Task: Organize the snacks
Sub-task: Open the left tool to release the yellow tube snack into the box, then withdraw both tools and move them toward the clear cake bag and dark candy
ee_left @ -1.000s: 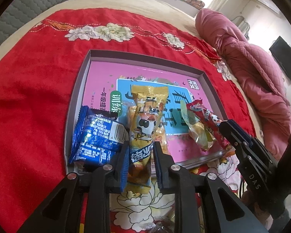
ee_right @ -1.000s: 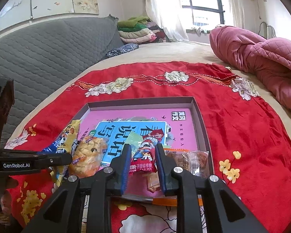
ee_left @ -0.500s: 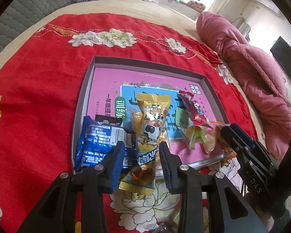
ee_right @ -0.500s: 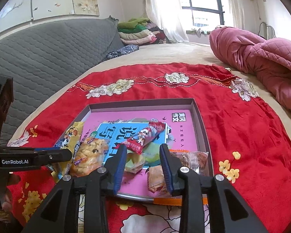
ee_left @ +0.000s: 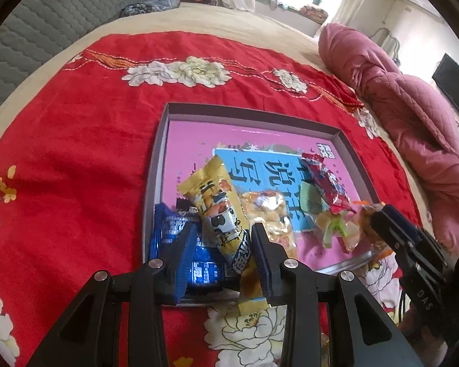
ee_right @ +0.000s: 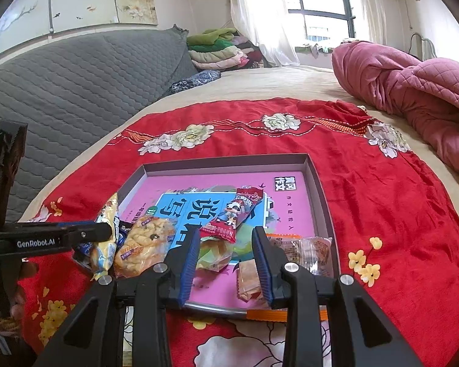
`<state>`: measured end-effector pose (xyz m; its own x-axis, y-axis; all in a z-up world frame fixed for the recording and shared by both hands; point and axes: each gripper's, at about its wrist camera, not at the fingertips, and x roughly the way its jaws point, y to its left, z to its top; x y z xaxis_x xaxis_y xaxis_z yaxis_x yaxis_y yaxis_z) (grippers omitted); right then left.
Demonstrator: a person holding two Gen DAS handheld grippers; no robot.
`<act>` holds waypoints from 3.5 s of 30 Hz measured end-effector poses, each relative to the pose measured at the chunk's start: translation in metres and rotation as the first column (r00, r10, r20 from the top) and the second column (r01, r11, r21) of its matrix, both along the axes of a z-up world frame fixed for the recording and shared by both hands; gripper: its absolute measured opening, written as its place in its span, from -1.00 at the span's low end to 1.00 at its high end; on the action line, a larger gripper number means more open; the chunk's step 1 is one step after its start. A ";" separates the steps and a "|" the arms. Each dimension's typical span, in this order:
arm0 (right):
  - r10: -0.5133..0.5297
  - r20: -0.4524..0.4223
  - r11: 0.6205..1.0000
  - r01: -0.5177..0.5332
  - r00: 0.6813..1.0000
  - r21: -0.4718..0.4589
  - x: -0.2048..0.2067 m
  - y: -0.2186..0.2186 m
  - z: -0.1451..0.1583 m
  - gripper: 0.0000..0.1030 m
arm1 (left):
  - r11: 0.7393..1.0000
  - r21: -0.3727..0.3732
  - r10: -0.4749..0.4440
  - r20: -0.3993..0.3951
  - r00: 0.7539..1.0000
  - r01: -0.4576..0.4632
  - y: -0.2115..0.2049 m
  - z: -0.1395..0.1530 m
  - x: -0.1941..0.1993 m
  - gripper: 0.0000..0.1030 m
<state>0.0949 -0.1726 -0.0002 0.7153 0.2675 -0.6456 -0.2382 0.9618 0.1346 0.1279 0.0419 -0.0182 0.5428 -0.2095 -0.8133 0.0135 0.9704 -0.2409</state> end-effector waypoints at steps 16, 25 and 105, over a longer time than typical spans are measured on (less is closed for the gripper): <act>-0.006 0.017 1.000 0.005 1.000 0.017 -0.003 -0.002 0.005 -0.14 | 1.000 -0.022 -0.005 0.017 1.000 0.005 -0.001 0.010 -0.003 -0.15; 0.000 0.021 1.000 0.000 1.000 0.028 -0.006 -0.004 0.008 -0.04 | 1.000 -0.020 -0.005 0.033 0.999 0.006 -0.004 0.019 -0.007 -0.11; 0.198 -0.094 0.980 -0.197 0.976 0.020 -0.072 0.012 0.012 0.28 | 0.987 -0.034 -0.160 -0.176 0.971 0.157 -0.025 -0.001 -0.097 0.01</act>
